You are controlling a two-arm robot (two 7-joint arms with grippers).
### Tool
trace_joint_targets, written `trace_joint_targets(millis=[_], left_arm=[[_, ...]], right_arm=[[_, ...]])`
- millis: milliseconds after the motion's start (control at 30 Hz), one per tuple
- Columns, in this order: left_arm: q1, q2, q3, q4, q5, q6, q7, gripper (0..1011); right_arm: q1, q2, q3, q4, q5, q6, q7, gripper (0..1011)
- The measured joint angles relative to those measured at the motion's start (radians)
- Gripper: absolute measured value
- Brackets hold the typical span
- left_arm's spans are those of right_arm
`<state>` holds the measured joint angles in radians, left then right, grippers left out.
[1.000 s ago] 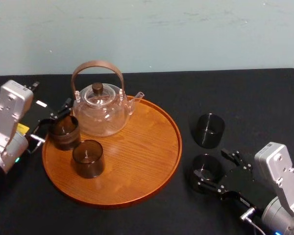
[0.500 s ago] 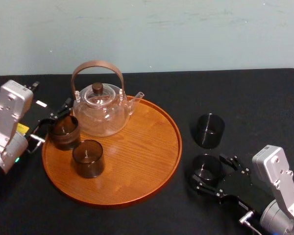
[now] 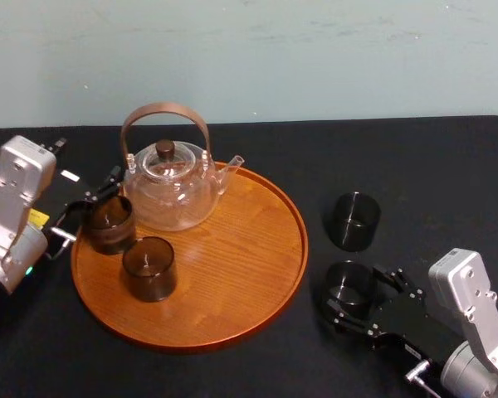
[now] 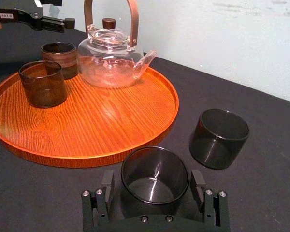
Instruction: Pick up the glass from the table and place it on the tray.
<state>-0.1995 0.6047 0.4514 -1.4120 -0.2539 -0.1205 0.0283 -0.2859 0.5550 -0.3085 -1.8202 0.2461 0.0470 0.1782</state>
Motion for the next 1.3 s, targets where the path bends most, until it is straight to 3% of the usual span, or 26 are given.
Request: trace_joint_targets(millis=[700, 1300], left_arm=[[0.000, 0.000, 0.000, 0.000, 0.000, 0.000, 0.000, 1002], [0.000, 0.000, 0.000, 0.000, 0.000, 0.000, 0.000, 1001]], right_arm=[[-0.022, -0.041, 0.049, 0.001, -0.023, -0.001, 0.033, 1004], [-0.002, -0.092, 0.075, 0.064, -0.031, 0.014, 0.095, 1004]])
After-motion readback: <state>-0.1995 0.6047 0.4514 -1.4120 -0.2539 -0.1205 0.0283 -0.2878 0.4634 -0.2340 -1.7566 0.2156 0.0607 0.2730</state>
